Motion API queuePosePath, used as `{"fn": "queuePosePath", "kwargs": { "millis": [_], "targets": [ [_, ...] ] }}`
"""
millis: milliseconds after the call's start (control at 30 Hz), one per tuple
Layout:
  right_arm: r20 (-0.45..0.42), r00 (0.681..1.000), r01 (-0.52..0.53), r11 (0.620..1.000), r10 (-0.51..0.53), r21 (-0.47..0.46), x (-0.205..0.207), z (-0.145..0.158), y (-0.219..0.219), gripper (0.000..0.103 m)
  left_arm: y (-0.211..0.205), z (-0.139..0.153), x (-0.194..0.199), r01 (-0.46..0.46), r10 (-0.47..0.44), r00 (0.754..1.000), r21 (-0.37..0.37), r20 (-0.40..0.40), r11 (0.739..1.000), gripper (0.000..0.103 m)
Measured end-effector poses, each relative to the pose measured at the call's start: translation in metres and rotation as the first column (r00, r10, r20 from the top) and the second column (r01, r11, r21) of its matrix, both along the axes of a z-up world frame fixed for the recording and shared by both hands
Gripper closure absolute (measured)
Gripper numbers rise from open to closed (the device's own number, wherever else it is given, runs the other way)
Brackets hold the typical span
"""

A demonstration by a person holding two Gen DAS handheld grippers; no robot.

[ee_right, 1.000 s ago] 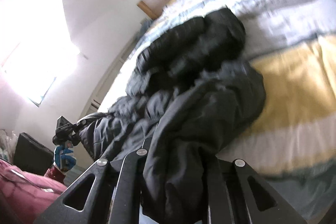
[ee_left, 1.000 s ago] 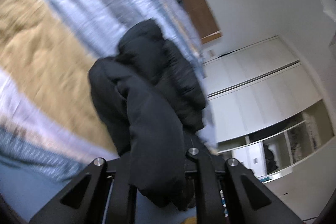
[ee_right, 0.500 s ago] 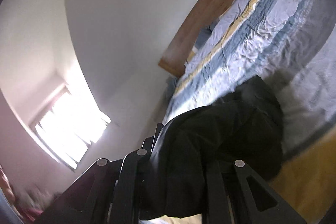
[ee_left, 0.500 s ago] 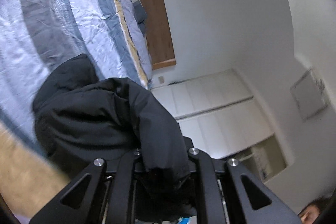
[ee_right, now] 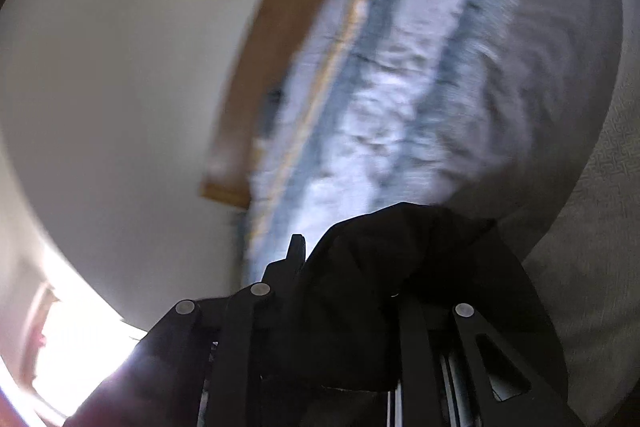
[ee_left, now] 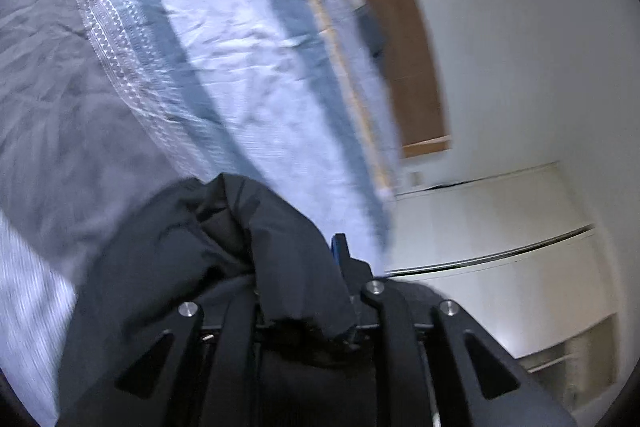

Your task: Fold large clothes

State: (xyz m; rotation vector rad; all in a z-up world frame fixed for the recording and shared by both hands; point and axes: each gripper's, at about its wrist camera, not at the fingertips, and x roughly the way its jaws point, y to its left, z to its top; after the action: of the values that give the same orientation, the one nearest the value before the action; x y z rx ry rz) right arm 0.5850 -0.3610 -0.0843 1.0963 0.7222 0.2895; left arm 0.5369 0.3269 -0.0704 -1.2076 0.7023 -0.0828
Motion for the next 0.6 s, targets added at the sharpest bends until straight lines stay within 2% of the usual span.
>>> {"fn": "queuePosePath", "kwargs": {
  "millis": [67,133,233,333,400,433,467,500,567,600],
  "targets": [
    [-0.070,0.997,0.009,0.999,-0.012,-0.049,0.020,-0.029,0.003,0.083,-0.001,-0.033,0.017,0.014,-0.015,0.999,-0.022,-0.034,1.000,0.088],
    [-0.095,0.995,0.004,0.999,-0.008,-0.041,0.030,-0.053,0.004,0.083,-0.002,-0.058,0.031,0.023,-0.025,0.999,-0.054,-0.030,0.998,0.088],
    [-0.099,0.995,-0.019,0.998,0.013,-0.057,0.037,-0.066,0.005,0.084,-0.004,-0.073,0.044,0.051,-0.053,0.998,-0.050,-0.025,0.997,0.088],
    [-0.115,0.993,-0.030,0.997,0.021,-0.070,0.041,-0.069,0.005,0.083,-0.001,-0.081,0.049,0.051,-0.054,0.998,-0.092,-0.035,0.994,0.088],
    [-0.121,0.992,-0.033,0.998,0.025,-0.060,0.043,-0.069,0.005,0.079,0.000,-0.079,0.048,0.055,-0.059,0.998,-0.108,-0.031,0.993,0.084],
    [-0.112,0.993,-0.032,0.998,0.026,-0.052,0.041,-0.066,0.004,0.072,0.001,-0.075,0.046,0.057,-0.060,0.998,-0.117,-0.021,0.992,0.082],
    [-0.099,0.995,-0.036,0.999,0.032,-0.040,0.038,-0.064,0.005,0.056,0.003,-0.069,0.039,0.055,-0.056,0.998,-0.133,-0.007,0.990,0.074],
    [-0.083,0.996,-0.041,0.999,0.039,-0.026,0.036,-0.060,0.005,0.046,0.007,-0.061,0.032,0.048,-0.048,0.999,-0.154,0.010,0.987,0.066],
    [-0.047,0.998,-0.042,0.999,0.041,-0.015,0.031,-0.044,0.003,0.018,0.016,-0.042,0.020,0.026,-0.018,0.999,-0.193,0.047,0.981,0.056],
    [-0.038,0.998,-0.046,0.999,0.046,-0.014,0.030,-0.039,0.003,0.014,0.021,-0.032,0.016,0.014,-0.002,0.998,-0.200,0.062,0.980,0.054]
  ]
}}
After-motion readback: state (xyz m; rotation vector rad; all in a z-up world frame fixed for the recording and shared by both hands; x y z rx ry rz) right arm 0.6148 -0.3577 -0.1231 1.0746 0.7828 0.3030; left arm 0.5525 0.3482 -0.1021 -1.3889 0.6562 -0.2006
